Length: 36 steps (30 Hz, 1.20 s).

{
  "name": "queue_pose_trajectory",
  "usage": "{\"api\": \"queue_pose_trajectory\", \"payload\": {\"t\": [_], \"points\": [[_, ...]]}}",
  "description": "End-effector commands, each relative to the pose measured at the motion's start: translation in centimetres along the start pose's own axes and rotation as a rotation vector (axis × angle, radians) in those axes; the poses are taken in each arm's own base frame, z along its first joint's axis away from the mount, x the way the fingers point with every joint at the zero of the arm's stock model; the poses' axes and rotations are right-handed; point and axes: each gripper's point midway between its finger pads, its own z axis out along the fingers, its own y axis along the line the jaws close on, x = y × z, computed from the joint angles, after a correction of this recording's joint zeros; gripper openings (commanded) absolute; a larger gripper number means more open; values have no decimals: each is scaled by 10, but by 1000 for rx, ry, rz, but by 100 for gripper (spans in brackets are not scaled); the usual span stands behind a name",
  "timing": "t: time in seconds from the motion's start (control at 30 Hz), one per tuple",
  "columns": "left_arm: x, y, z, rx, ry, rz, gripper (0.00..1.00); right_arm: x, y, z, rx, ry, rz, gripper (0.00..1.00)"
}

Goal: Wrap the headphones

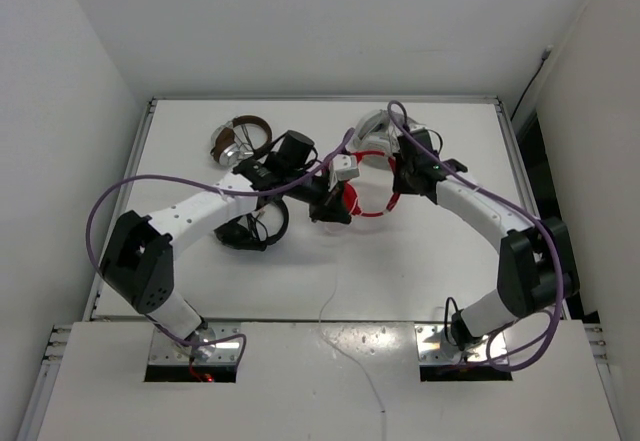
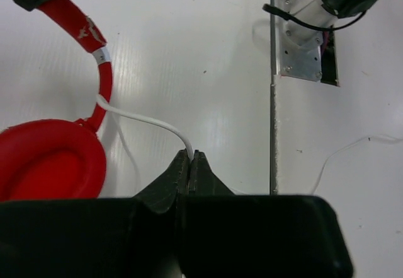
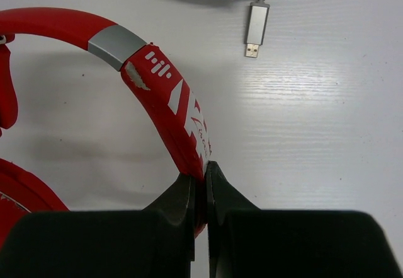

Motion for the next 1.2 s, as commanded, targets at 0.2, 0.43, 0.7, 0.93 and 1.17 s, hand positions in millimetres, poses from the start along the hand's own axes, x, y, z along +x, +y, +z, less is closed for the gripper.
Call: {"api": "queue_pose_trajectory", "payload": {"t": [0.2, 0.43, 0.7, 0.93, 1.17], "points": [[-22, 45, -10, -172, -107, 33, 0, -28, 56, -31, -188, -120, -44, 0], [-50, 86, -40, -311, -175, 43, 0, -11, 56, -43, -182, -138, -181, 0], [-66, 111, -68, -346, -188, 57, 0, -14, 31, -53, -82, -227, -323, 0], [-61, 125, -76, -356, -144, 85, 0, -19, 21, -61, -30, -280, -410, 0], [-30, 155, -86, -438, -67, 70, 0, -23, 22, -69, -52, -280, -415, 0]]}}
